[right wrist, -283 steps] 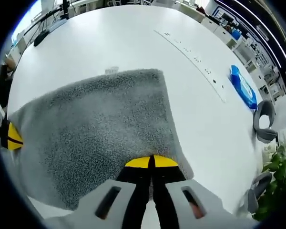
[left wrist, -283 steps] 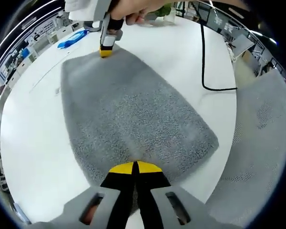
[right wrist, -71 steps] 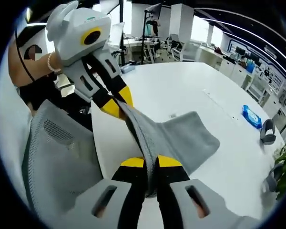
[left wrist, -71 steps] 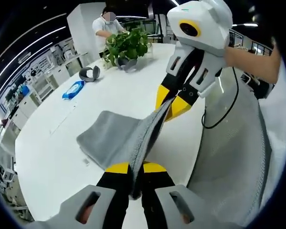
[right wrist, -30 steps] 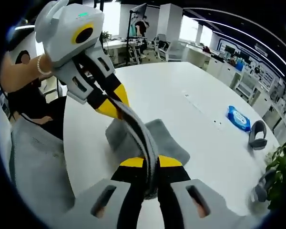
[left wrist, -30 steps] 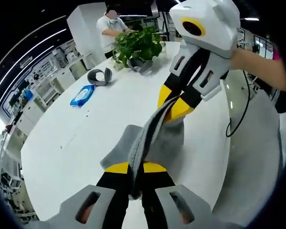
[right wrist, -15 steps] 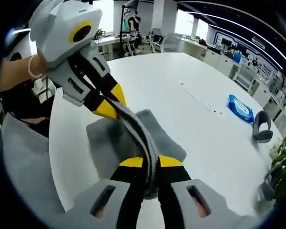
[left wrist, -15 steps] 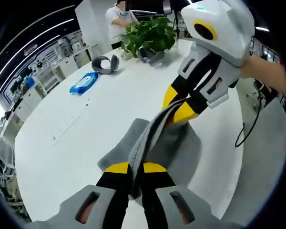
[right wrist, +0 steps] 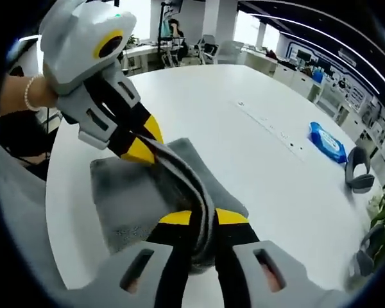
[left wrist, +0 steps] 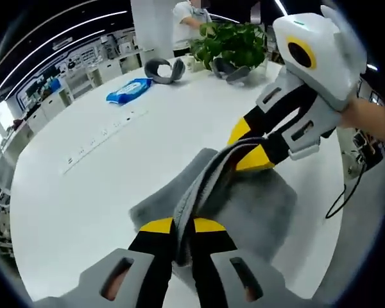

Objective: Fold the towel on the table until its edges align and the towel forms a compact rectangular stack.

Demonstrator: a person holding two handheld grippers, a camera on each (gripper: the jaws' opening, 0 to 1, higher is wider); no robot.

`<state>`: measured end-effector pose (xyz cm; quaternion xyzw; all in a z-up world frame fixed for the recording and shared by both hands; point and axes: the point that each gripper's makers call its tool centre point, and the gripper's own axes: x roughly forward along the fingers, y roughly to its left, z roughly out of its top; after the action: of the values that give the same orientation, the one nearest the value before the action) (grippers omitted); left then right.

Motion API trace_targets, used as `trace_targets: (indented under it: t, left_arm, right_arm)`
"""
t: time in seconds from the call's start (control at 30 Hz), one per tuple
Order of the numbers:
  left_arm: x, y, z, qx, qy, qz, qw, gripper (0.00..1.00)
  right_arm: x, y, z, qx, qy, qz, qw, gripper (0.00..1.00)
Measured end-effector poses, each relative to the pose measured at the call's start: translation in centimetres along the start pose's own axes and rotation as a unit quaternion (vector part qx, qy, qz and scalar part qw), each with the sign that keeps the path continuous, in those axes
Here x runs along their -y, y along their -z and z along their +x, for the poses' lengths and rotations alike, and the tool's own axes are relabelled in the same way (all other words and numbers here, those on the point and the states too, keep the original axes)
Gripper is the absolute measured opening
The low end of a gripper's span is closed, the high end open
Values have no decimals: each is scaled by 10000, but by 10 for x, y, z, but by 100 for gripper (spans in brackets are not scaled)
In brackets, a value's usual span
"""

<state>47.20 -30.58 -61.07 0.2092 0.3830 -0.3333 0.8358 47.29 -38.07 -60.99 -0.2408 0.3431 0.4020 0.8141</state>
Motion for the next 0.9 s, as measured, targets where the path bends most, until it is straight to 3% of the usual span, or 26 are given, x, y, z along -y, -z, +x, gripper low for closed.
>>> trace_targets:
  t: [0.2,0.33,0.5,0.9]
  left_arm:
    - [-2,6,14,-33,-93,-24,9999,11]
    - [-8,10,21,-42,-113,-271,9996,16]
    - [-12,12,25,18,-150,-267,9995,21]
    - [-23,11,36,76,-219,-528,9983,21]
  right_arm:
    - [8,11,17,-168,79,-51,9998,13]
    - [12,15,22,-182,108,-31,9998,17]
    - [16,18,27,-81,199,91,9997,19]
    - [29,12,41,153,237,322,9991,18]
